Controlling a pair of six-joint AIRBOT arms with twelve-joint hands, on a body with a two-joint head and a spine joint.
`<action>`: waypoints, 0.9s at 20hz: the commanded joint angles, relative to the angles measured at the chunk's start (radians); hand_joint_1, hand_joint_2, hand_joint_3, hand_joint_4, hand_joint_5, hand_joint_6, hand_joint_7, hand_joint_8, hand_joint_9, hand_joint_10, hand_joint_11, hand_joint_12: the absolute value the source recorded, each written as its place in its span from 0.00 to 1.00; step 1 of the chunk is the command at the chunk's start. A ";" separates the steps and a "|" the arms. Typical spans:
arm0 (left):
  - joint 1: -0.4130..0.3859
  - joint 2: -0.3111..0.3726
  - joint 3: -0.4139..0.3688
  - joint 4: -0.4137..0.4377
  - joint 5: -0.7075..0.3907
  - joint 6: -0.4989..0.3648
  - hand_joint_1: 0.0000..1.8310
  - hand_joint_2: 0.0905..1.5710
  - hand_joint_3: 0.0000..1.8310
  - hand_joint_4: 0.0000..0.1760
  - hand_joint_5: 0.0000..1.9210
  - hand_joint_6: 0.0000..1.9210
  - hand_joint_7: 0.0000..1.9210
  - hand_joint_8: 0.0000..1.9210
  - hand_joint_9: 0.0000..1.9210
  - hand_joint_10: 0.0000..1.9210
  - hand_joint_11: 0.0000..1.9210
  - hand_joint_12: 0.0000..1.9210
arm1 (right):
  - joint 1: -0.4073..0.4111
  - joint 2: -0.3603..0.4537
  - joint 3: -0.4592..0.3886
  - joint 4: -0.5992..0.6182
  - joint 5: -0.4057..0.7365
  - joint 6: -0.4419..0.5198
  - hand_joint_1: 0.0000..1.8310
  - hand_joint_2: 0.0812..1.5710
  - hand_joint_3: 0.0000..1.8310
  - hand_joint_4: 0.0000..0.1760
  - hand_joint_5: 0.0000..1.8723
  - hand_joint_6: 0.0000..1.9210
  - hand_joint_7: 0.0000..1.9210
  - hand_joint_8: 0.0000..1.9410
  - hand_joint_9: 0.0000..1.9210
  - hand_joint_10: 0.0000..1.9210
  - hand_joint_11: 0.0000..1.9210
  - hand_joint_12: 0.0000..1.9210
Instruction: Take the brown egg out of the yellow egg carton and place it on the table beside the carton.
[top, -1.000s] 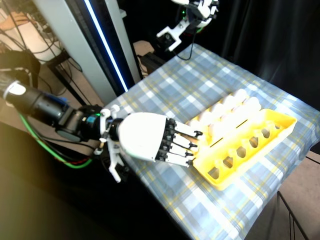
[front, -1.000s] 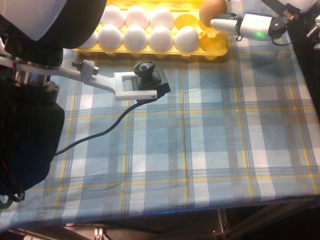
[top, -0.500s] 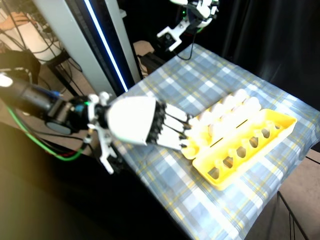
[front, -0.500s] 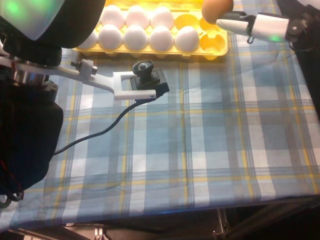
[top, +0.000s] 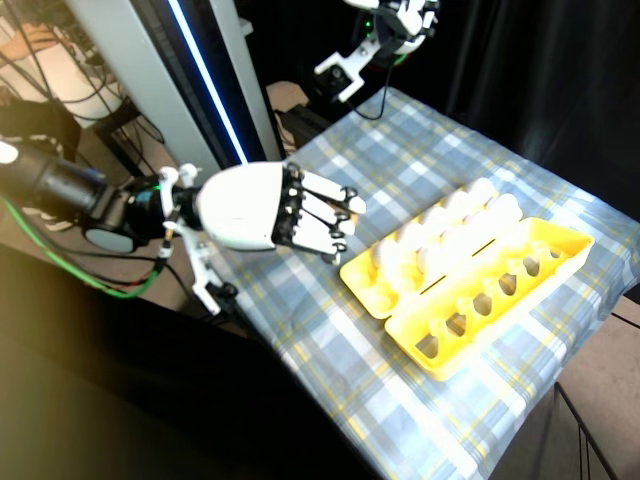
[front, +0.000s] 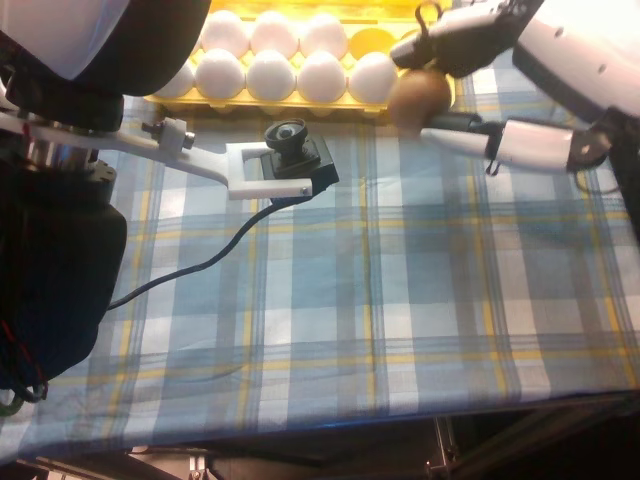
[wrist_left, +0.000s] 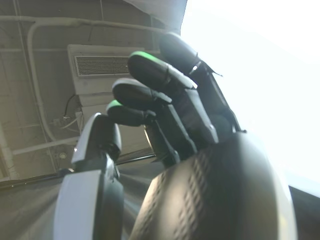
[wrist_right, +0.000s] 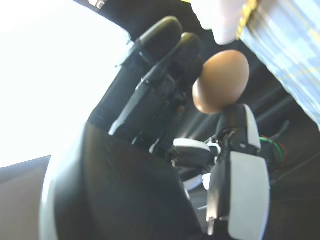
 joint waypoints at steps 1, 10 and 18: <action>-0.020 -0.009 -0.007 0.036 -0.082 -0.012 0.50 0.81 0.00 0.00 0.44 0.81 0.46 0.75 0.41 0.67 0.33 0.61 | 0.003 -0.011 0.004 0.000 0.107 -0.002 0.48 0.74 0.00 0.00 0.49 0.01 0.60 0.00 0.64 0.00 0.49 0.41; -0.020 -0.010 -0.007 0.036 -0.082 -0.012 0.49 0.80 0.00 0.00 0.45 0.83 0.50 0.70 0.44 0.58 0.34 0.52 | -0.001 -0.067 0.031 0.025 0.016 -0.057 0.41 0.74 0.00 0.00 0.44 0.00 0.53 0.00 0.57 0.00 0.38 0.52; -0.020 -0.010 -0.007 0.036 -0.082 -0.012 0.47 0.80 0.00 0.00 0.47 0.76 0.50 0.66 0.45 0.57 0.33 0.57 | -0.001 -0.067 0.027 0.038 0.023 -0.057 0.23 0.66 0.00 0.00 0.18 0.00 0.22 0.00 0.19 0.00 0.13 0.09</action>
